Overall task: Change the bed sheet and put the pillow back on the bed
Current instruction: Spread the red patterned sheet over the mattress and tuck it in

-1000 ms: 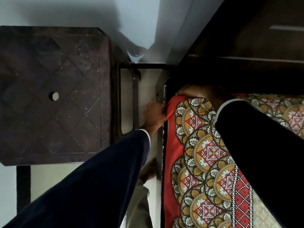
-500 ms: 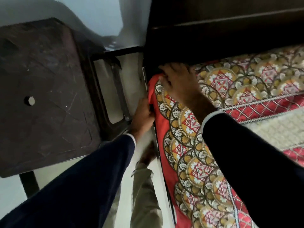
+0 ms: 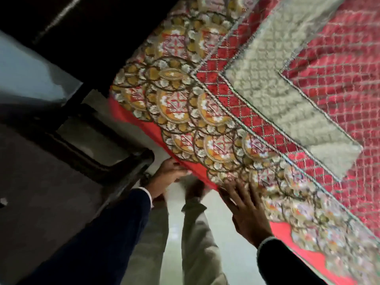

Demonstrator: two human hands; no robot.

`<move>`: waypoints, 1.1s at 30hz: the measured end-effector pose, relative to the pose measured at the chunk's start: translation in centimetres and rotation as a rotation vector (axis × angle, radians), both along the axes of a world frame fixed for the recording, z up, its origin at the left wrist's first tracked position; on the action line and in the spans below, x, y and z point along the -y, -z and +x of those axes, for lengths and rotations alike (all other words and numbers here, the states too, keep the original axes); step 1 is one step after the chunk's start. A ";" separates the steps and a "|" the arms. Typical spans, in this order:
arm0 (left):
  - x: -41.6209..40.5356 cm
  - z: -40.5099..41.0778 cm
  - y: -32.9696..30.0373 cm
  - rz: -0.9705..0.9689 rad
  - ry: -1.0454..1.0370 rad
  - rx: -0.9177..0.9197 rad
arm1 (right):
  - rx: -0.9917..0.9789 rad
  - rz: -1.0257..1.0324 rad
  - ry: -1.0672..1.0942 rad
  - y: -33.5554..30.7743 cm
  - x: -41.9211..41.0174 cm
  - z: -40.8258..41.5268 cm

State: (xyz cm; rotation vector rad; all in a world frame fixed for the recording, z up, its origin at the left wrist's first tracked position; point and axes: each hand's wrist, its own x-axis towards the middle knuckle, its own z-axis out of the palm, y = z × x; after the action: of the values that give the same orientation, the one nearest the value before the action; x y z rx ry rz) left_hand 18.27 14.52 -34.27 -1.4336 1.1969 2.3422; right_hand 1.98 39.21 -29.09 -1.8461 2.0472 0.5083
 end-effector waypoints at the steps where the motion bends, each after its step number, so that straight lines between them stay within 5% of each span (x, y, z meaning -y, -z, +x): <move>1: -0.7 -0.3 0.0 0.006 0.046 0.015 | -0.004 0.048 0.015 -0.2 -2.5 0.4; 6: -4.9 -2.6 -0.6 0.022 0.293 -0.002 | 0.113 0.078 0.098 0.7 -8.5 1.9; 9: -8.7 -4.3 -0.6 0.064 0.326 -0.030 | 0.125 -0.018 0.397 1.8 -9.4 3.4; 11: -11.8 -5.5 -0.4 0.078 0.306 -0.020 | 0.273 -0.125 0.786 3.0 -10.7 4.1; 15: -17.7 -7.3 -0.1 0.150 0.222 0.027 | 1.151 -0.545 2.074 2.6 -12.9 3.3; 17: -20.6 -8.5 -0.6 0.132 0.165 0.067 | 1.386 -0.791 2.407 2.3 -15.1 1.9; 21: -24.0 -9.2 -1.0 -0.100 0.071 0.166 | 1.665 -1.103 2.533 2.1 -19.2 -0.4; 27: -26.3 -10.0 -1.6 -0.469 0.132 0.285 | 1.530 -1.445 2.458 3.3 -24.3 -0.2; 31: -26.7 -10.4 -1.6 -0.381 0.187 0.357 | 1.572 -1.730 2.406 3.4 -26.4 1.0; 33: -26.9 -9.9 -1.2 -0.329 0.425 0.432 | 1.534 -1.706 2.516 3.4 -26.2 1.7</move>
State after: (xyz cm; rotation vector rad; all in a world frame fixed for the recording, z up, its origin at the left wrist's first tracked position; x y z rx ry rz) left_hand 8.36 41.47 -33.05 -1.4869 1.6020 1.5158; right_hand 3.69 65.43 -32.53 -1.5170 -1.3325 2.6830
